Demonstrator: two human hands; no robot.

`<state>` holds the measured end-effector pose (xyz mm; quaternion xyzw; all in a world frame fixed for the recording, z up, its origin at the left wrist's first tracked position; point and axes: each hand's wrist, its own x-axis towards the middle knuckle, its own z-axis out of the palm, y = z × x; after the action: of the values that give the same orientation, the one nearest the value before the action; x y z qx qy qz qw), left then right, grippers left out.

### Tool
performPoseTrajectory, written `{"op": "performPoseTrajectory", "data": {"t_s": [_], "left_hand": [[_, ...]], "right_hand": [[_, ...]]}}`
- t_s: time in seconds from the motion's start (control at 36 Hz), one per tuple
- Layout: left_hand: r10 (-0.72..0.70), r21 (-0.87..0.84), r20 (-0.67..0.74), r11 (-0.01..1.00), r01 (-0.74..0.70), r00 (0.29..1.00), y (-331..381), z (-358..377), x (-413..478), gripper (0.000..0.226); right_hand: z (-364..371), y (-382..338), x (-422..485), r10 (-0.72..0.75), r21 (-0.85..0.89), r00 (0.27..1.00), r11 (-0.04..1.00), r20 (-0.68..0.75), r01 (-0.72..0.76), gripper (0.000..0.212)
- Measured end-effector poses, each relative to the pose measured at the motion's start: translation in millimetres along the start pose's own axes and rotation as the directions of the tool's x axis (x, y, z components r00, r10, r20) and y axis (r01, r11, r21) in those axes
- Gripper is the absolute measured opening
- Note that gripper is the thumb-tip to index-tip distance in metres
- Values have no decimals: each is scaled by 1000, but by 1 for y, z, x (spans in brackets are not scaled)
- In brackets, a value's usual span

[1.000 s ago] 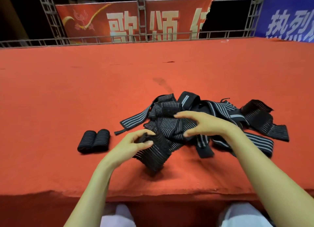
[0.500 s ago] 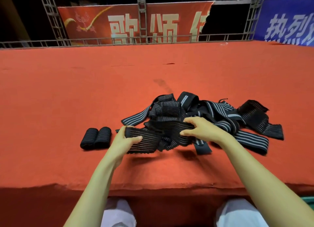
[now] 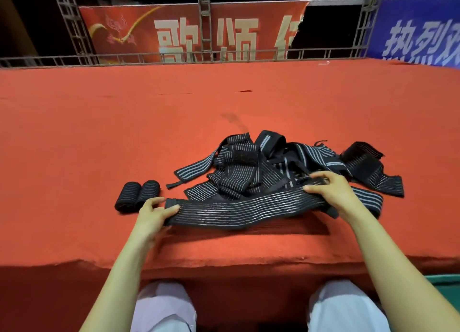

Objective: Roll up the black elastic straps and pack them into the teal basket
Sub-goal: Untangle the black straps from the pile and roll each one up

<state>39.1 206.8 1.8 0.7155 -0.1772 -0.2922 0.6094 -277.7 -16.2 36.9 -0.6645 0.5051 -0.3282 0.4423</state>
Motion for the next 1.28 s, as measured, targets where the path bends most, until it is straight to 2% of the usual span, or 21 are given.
{"op": "performPoseTrajectory", "data": {"t_s": [0.08,0.17,0.25,0.39,0.47,0.53,0.58,0.67,0.75,0.78,0.83,0.92,0.97,1.06,1.14,1.28], "left_hand": [[85,289,20,953,-87,996,-8,-7,-4,49],[116,508,65,851,-133,991,-14,-8,-11,45],[166,640,63,750,-167,984,-19,-4,-12,46],[194,755,27,639,-147,981,-29,5,-10,51],[291,825,3,540,-167,957,-34,12,-12,52],[410,894,15,402,-196,912,-38,17,-15,52],[508,898,97,325,-295,856,-41,26,-18,48],[522,800,245,368,-474,817,-40,44,-28,25],[479,690,388,416,-592,788,-42,64,-41,21],[458,681,429,402,-612,778,-42,70,-44,24],[428,694,470,362,-623,772,-43,78,-46,27],[385,704,453,399,-588,804,-40,82,-39,21],[365,693,443,440,-571,819,-35,84,-32,16],[382,683,402,480,-550,832,-26,86,-19,18],[378,690,352,512,-511,856,-18,89,0,30],[312,762,300,490,-424,901,-8,102,27,52]], "right_hand": [[-2,16,1,61,-251,998,967,33,-51,40],[2,30,-5,81,-391,995,919,62,-50,39],[11,40,-11,54,-465,998,885,38,-30,38],[24,54,-23,0,-541,999,841,-35,-19,35],[28,57,-29,-134,-630,989,774,-68,61,41],[31,59,-32,-305,-758,950,634,-62,154,49],[37,61,-35,-437,-802,899,548,-31,238,46],[51,56,-43,-542,-738,840,558,23,380,26],[68,46,-51,-499,-557,852,667,159,494,8],[73,43,-53,-476,-500,851,695,220,518,9],[81,42,-56,-447,-469,825,679,345,564,13],[89,38,-56,-353,-511,812,643,464,571,19],[91,31,-52,-325,-526,820,643,470,557,18],[97,18,-40,-384,-484,811,659,441,575,19],[110,7,-26,-468,-437,799,671,377,599,24],[138,-14,-7,-526,-412,780,662,339,626,37]]}}
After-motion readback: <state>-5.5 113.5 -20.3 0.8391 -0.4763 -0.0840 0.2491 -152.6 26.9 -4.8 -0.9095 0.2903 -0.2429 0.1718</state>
